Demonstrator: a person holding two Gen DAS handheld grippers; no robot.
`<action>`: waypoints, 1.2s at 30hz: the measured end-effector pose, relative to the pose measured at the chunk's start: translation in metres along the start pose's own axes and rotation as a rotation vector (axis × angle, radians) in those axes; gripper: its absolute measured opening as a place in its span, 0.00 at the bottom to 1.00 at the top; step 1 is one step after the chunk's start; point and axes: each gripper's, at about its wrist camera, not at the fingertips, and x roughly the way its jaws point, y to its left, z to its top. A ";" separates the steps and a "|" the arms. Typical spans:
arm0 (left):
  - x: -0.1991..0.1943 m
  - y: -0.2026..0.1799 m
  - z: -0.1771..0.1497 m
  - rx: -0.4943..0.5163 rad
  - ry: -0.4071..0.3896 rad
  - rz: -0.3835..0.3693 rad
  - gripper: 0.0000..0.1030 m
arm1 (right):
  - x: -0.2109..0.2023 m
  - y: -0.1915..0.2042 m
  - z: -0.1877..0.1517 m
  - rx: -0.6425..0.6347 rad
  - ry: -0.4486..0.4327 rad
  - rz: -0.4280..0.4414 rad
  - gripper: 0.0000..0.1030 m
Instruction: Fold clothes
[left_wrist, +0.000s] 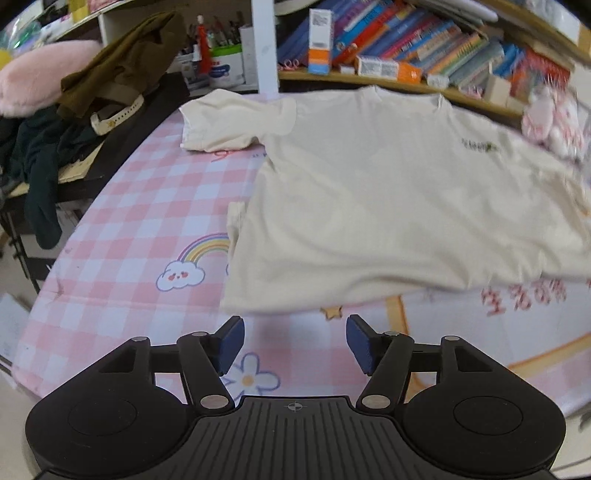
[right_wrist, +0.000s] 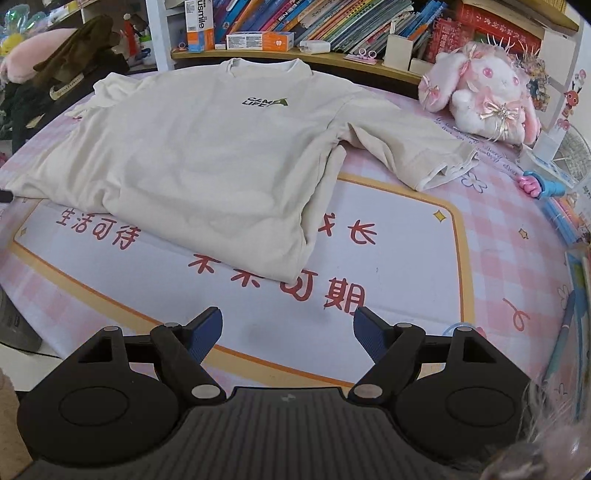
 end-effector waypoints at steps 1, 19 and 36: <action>0.002 -0.001 -0.001 0.018 0.004 0.013 0.60 | 0.002 0.001 0.001 -0.002 -0.001 0.003 0.74; 0.017 0.007 0.033 0.204 -0.061 -0.099 0.08 | 0.037 0.018 0.040 -0.067 0.017 0.022 0.23; 0.108 0.059 0.174 -0.224 -0.039 -0.198 0.44 | 0.085 -0.088 0.192 0.484 -0.143 0.024 0.45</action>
